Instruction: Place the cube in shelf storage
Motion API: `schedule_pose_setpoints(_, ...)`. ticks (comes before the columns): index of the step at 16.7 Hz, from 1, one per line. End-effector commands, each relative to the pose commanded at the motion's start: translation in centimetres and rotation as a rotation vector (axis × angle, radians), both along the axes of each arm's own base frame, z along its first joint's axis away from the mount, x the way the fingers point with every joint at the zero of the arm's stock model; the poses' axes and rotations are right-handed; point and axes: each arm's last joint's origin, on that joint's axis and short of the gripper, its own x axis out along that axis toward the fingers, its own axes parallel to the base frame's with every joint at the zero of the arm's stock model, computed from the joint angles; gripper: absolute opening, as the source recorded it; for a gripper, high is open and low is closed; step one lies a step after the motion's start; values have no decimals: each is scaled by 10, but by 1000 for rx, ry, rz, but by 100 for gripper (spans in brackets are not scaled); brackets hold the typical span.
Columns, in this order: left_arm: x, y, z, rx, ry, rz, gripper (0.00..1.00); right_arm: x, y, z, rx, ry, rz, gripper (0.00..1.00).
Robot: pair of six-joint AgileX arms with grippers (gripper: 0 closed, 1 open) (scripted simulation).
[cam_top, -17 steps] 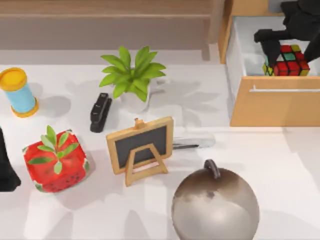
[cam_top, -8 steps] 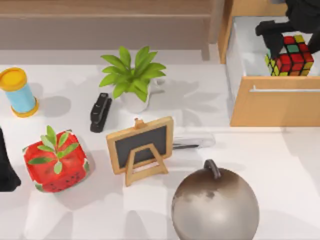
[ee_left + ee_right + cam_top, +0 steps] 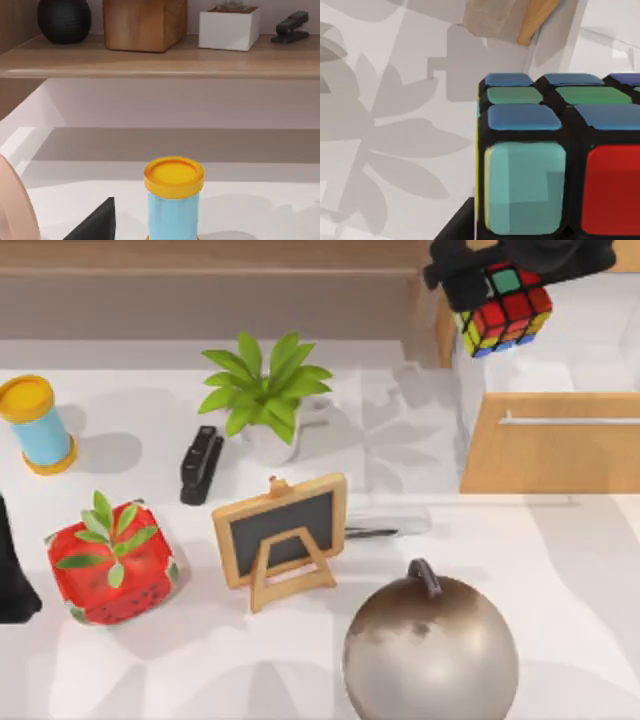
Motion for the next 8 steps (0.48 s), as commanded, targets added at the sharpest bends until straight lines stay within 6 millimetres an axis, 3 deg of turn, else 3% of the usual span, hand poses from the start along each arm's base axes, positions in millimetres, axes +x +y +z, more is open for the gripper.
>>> schedule_pose_setpoints(4,0,0,0,0,0,0,100,-22,58,-10,12,-188,110,0)
schedule_pose_setpoints(8,0,0,0,0,0,0,100,-31,106,-33,44,-423,149,0)
